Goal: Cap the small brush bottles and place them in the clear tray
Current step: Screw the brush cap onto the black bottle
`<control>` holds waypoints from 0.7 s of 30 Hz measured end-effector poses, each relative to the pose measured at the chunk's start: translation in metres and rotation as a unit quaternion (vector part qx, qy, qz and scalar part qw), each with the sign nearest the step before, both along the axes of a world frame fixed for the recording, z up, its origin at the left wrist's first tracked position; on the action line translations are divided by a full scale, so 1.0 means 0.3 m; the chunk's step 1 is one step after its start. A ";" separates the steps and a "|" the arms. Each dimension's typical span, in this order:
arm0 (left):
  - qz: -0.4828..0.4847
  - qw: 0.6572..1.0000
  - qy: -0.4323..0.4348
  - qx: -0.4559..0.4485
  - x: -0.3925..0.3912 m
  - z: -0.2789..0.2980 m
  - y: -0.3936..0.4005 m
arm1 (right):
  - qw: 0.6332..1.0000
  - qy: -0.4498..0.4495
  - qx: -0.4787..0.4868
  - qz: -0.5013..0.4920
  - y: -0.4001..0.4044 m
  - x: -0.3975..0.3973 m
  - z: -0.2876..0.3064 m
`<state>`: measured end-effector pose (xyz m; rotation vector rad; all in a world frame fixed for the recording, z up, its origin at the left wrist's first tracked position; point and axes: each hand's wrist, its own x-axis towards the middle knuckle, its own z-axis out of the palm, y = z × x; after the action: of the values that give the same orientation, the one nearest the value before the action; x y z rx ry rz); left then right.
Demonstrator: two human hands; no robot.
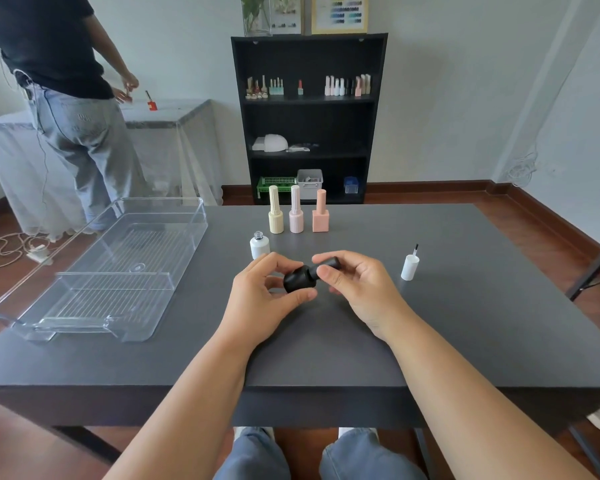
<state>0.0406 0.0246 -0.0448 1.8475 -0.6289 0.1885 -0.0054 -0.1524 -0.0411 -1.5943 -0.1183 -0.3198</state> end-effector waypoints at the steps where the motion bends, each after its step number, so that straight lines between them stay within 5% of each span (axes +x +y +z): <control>1: -0.002 1.000 -0.003 -0.002 0.000 -0.002 0.000 | 1.000 -0.009 -0.012 -0.012 0.003 0.000 -0.001; 11: 0.037 0.999 -0.025 -0.013 0.016 0.000 -0.010 | 0.991 -0.018 -0.078 -0.109 0.024 0.048 0.061; 16: 0.145 0.981 0.109 -0.073 0.076 0.012 -0.005 | 0.951 0.023 -0.199 -0.235 -0.077 0.193 0.208; 21: 0.200 0.963 0.180 -0.006 0.165 0.015 0.007 | 0.895 0.095 -0.332 -0.281 -0.138 0.327 0.290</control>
<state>0.0901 0.0268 -0.0404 1.9183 0.0020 0.1160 0.0926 -0.1938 0.0459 -2.3232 0.4439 -0.6113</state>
